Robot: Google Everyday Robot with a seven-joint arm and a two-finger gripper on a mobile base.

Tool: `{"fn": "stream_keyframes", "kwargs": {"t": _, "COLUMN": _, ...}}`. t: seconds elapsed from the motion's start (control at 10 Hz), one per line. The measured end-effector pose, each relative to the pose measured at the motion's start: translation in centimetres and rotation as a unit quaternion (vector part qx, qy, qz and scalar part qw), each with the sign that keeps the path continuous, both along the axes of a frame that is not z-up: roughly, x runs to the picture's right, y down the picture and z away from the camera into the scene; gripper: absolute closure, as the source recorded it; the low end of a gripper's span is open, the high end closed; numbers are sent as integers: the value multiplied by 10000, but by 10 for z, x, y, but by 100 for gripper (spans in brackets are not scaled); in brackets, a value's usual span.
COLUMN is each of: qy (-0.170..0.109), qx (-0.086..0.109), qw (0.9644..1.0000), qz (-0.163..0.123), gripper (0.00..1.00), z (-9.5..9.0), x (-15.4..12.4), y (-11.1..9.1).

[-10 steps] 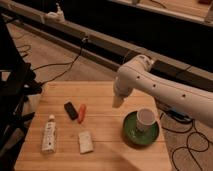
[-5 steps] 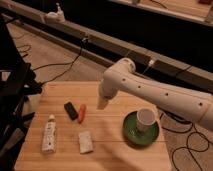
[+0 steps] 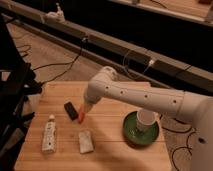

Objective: Place the eraser in the ceramic cup

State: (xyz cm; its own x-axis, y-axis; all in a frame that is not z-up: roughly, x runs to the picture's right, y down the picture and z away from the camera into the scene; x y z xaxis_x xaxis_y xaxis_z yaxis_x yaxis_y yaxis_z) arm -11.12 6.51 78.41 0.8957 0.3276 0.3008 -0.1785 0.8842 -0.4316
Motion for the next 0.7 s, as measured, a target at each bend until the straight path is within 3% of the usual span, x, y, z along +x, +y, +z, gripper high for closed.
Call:
{"fn": "stream_keyframes", "kwargs": {"t": 0.3, "qy": -468, "qx": -23, "qw": 9977, "qz": 497, "gripper": 35, "z": -7, "x": -50, "y": 4}}
{"fn": "stream_keyframes", "kwargs": {"t": 0.7, "qy": -478, "qx": -28, "qw": 9974, "qz": 536, "gripper": 35, "z": -6, "x": -52, "y": 3}}
